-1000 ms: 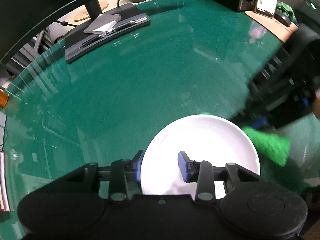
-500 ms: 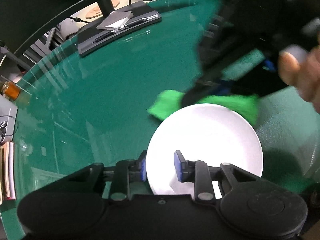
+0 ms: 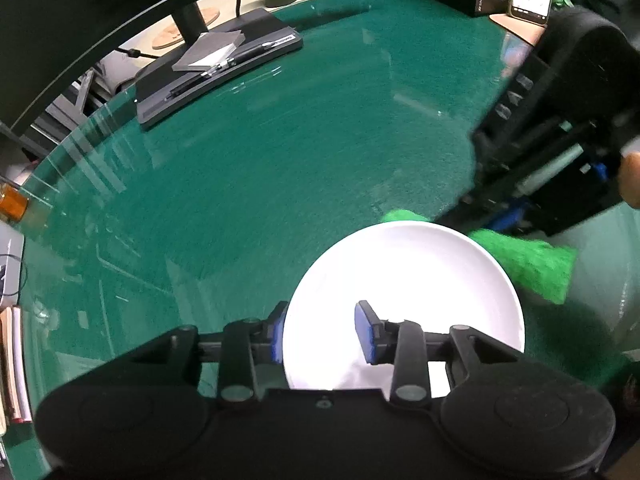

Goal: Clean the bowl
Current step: 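Sweep the cloth over the bowl surface again with the right gripper, then wipe the cloth across the bowl toward the left gripper with the right gripper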

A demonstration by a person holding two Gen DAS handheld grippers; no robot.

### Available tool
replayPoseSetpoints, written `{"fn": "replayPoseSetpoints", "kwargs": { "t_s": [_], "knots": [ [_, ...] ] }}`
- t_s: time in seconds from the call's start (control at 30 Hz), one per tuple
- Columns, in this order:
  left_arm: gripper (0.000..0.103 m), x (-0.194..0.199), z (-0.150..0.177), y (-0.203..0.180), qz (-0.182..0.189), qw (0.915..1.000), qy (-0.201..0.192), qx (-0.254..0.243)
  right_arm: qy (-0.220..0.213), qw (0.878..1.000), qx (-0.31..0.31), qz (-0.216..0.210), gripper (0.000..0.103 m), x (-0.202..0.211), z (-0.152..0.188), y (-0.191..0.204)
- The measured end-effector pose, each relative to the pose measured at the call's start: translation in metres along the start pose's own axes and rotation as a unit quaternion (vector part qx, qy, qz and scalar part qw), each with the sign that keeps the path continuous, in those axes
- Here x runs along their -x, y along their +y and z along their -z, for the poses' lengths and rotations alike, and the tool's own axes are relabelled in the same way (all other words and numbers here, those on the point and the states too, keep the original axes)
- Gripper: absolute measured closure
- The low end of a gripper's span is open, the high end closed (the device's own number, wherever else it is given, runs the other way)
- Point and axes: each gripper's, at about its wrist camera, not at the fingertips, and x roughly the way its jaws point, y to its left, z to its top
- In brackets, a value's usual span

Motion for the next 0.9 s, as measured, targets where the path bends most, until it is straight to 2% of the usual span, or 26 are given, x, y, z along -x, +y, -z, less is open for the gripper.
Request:
{"fn": "replayPoseSetpoints", "kwargs": {
  "t_s": [0.17,0.3,0.37,0.43,0.5,0.53,0.57,0.67,0.77,0.9],
  "knots": [
    [0.068,-0.007,-0.004,0.000,-0.001,1.0000,0.001,0.003,0.000,0.999,0.042,-0.015,0.090,-0.016,-0.006,0.036],
    [0.069,0.004,0.003,-0.012,0.001,0.9998,0.004,0.017,0.010,0.998,0.060,-0.032,0.093,-0.020,-0.007,0.049],
    [0.074,0.003,0.001,-0.006,0.003,0.9995,0.006,0.029,0.009,0.998,0.058,-0.027,0.093,-0.018,-0.008,0.043],
    [0.074,0.017,0.009,-0.010,0.004,0.9993,0.000,0.036,0.015,0.999,0.044,-0.018,0.093,-0.012,-0.009,0.027],
    [0.074,0.027,0.018,-0.020,0.000,0.9996,0.003,0.028,0.018,0.999,0.031,-0.010,0.093,-0.007,-0.008,0.013],
    [0.077,0.031,0.024,-0.028,-0.004,0.9998,0.008,0.019,0.020,1.000,0.019,-0.006,0.093,-0.003,-0.007,0.001],
    [0.081,0.031,0.025,-0.029,-0.005,0.9998,0.010,0.014,0.020,1.000,0.012,-0.006,0.093,0.000,-0.005,-0.005],
    [0.081,0.028,0.025,-0.028,0.001,0.9999,0.011,0.009,0.023,1.000,-0.012,-0.012,0.093,0.007,0.000,-0.021],
    [0.079,0.022,0.018,-0.025,0.008,0.9999,0.006,-0.007,0.020,1.000,-0.011,-0.008,0.093,0.007,0.003,-0.018],
    [0.076,0.016,0.013,-0.024,0.006,0.9997,0.003,-0.023,0.011,1.000,0.013,-0.015,0.091,-0.003,-0.003,0.005]
  ]
}}
